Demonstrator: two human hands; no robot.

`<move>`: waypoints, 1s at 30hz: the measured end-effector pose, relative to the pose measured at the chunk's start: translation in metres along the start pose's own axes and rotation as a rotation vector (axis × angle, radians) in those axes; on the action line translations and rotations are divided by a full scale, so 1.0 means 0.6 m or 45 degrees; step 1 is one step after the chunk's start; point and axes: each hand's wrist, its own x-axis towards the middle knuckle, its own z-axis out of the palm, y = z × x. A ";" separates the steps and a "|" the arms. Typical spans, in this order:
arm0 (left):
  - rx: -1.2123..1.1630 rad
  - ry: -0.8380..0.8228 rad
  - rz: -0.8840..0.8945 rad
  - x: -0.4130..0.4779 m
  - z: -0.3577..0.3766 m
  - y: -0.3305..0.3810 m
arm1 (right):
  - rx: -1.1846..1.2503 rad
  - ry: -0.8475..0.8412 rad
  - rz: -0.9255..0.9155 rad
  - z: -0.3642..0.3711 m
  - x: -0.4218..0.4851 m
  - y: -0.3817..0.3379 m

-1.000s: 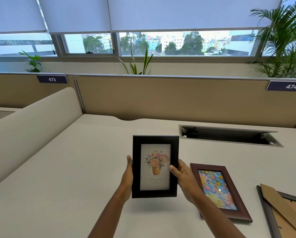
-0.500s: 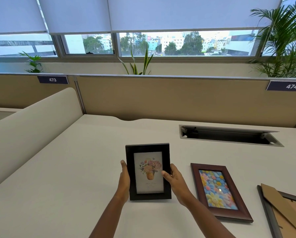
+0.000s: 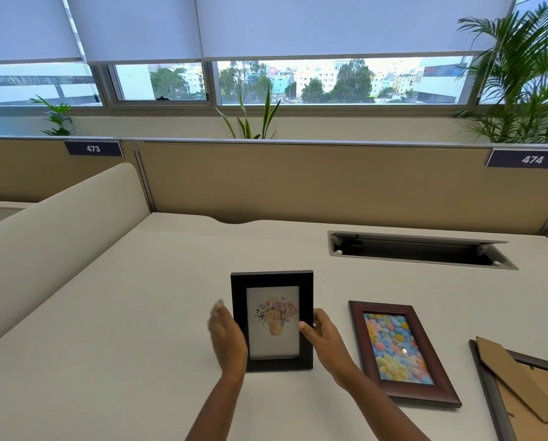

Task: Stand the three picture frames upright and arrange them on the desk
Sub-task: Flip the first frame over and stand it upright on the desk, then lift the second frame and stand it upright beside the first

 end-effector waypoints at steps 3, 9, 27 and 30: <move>0.102 0.341 0.558 -0.032 0.000 0.022 | -0.018 0.194 -0.134 -0.029 -0.013 0.003; 0.343 -0.089 1.426 -0.119 0.039 0.005 | -0.348 0.792 -0.109 -0.135 -0.031 0.029; 0.406 -0.964 -0.373 -0.186 0.184 -0.042 | -0.330 0.690 0.780 -0.241 -0.048 0.073; 0.259 -0.945 -0.475 -0.185 0.174 -0.045 | 0.134 0.579 0.705 -0.248 -0.058 0.057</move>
